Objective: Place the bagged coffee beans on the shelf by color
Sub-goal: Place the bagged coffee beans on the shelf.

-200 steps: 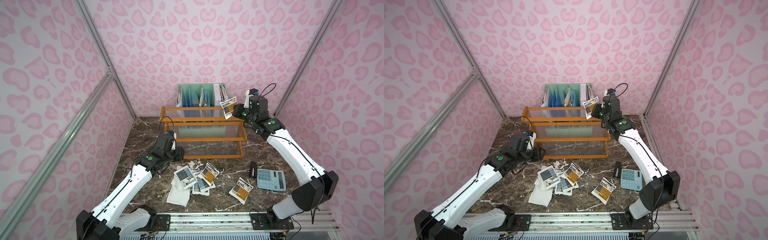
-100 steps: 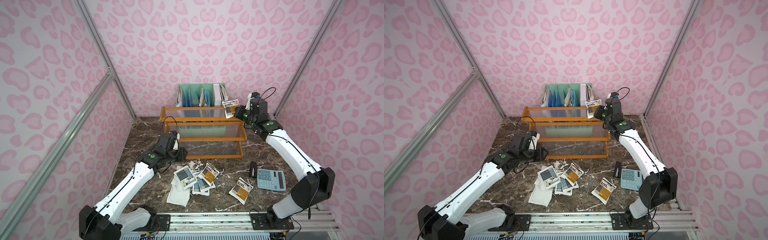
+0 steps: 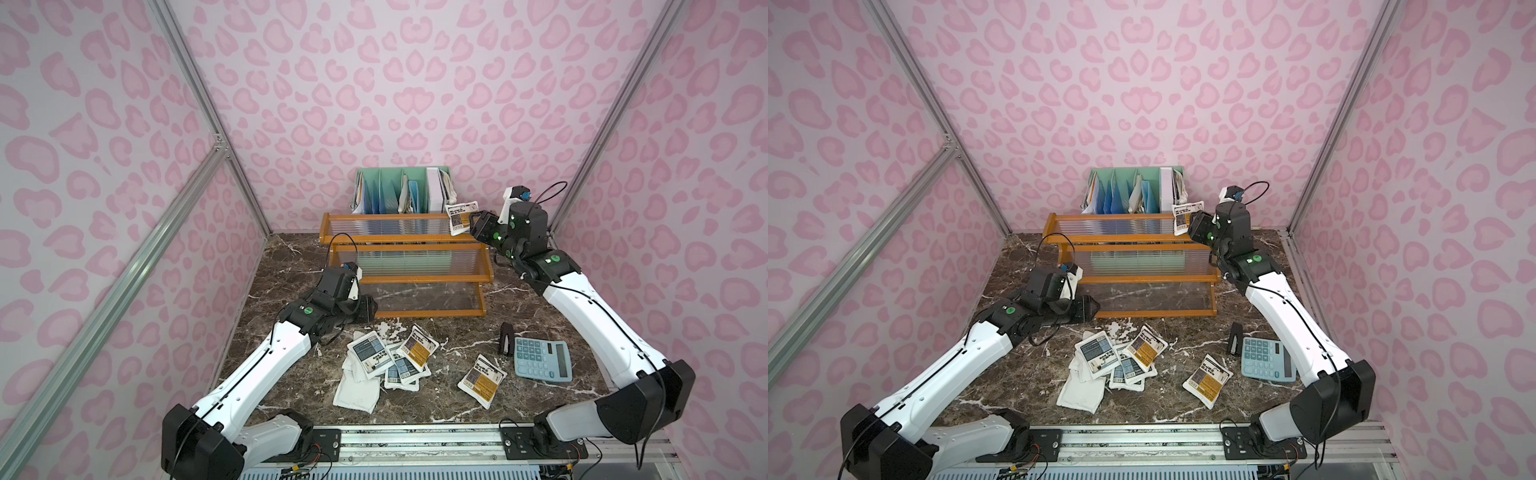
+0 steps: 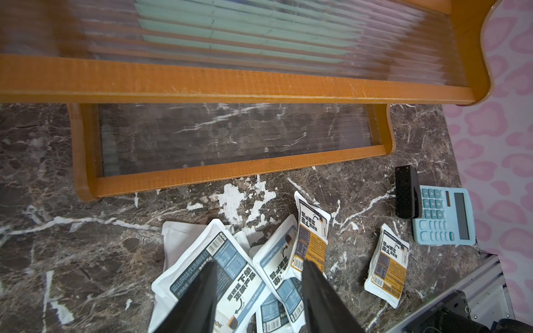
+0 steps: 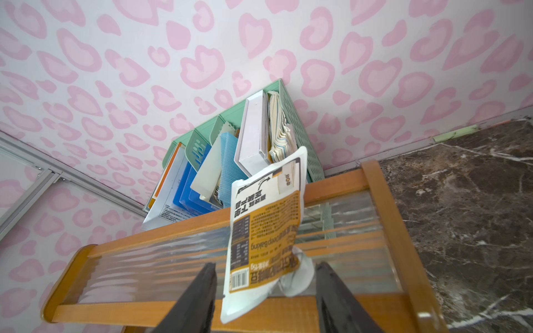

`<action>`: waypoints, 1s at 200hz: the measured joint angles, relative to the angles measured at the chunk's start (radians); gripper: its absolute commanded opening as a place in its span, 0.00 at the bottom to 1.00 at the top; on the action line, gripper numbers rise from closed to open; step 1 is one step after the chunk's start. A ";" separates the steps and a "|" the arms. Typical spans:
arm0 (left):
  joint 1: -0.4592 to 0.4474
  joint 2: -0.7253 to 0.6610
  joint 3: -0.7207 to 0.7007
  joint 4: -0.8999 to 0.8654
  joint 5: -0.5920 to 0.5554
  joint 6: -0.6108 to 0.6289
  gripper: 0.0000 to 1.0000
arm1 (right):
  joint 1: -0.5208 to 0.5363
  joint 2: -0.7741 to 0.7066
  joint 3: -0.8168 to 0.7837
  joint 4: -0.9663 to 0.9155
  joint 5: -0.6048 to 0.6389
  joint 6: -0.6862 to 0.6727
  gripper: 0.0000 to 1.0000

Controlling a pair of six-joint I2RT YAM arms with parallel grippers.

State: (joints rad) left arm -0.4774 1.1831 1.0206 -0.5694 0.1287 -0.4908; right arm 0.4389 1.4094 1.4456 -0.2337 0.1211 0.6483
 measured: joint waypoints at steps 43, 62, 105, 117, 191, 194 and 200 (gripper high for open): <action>-0.007 0.039 -0.005 0.023 0.030 0.031 0.54 | 0.172 -0.141 -0.138 0.019 0.161 -0.085 0.56; -0.028 0.074 -0.013 0.036 0.057 0.050 0.55 | 0.255 -0.178 -0.256 0.021 0.199 -0.102 0.53; -0.101 0.216 0.004 0.041 0.133 0.110 0.57 | 0.315 -0.193 -0.572 0.101 0.048 -0.062 0.51; -0.112 0.261 0.026 0.038 0.162 0.132 0.58 | 0.319 -0.181 -0.642 0.140 -0.011 -0.035 0.50; -0.126 0.518 0.107 -0.023 0.269 0.205 0.66 | 0.347 -0.075 -0.763 0.260 -0.166 0.013 0.50; -0.126 0.522 0.110 -0.024 0.273 0.206 0.67 | 0.348 -0.073 -0.766 0.261 -0.168 0.013 0.50; -0.127 0.531 0.117 -0.026 0.282 0.208 0.66 | 0.349 -0.070 -0.772 0.264 -0.169 0.013 0.50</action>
State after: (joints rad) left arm -0.6044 1.7145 1.1374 -0.5957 0.4103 -0.2829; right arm 0.7876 1.3396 0.6735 0.0299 -0.0483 0.6609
